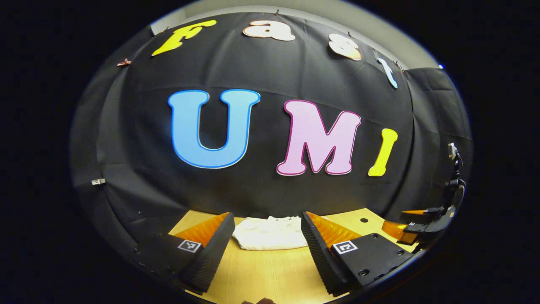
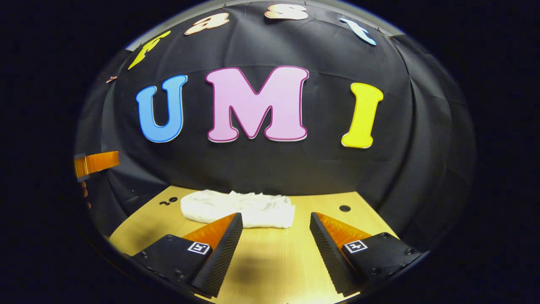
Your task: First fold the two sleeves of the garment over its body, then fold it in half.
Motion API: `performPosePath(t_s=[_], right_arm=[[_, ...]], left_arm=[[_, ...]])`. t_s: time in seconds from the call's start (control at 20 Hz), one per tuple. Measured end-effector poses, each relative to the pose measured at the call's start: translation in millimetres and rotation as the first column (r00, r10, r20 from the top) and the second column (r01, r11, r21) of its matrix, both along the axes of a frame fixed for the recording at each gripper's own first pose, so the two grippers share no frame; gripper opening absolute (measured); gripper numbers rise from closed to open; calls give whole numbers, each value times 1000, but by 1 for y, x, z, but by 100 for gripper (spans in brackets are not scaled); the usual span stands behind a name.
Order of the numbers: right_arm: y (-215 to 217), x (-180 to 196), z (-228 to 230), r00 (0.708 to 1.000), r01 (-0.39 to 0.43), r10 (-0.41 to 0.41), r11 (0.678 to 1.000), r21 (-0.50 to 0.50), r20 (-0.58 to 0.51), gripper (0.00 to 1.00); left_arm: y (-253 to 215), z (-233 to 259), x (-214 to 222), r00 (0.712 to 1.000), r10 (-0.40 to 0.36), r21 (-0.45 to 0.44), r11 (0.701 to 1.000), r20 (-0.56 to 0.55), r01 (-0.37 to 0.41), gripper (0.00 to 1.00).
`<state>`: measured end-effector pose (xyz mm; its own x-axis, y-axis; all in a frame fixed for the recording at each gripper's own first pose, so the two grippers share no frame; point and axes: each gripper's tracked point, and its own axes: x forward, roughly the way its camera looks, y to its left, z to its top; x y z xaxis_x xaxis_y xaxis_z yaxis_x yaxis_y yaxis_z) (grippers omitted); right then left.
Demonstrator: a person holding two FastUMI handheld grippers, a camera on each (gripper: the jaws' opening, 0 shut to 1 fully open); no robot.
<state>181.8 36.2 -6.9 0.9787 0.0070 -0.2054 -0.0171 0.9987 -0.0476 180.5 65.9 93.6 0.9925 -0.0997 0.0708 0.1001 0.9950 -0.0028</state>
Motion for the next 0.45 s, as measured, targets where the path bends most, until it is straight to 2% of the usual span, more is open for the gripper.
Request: performPosePath(t_s=[0.15,0.25,0.35,0.45], right_arm=[[5,-32,-11,1000,-19,19,1000,-7,-20,99],[8,-51,-13,999,-27,27,1000,-11,-19,99],[7,-67,-13,1000,-27,26,1000,-8,-12,99],[5,-83,-16,1000,-23,23,1000,6,-12,99]], left_arm=[[16,-20,-42,999,33,-41,999,6,-33,98],[28,-27,-66,997,62,-95,994,45,-58,97],[34,-49,-82,996,81,-140,987,38,-75,98],[40,-67,-99,994,103,-144,985,28,-98,98]])
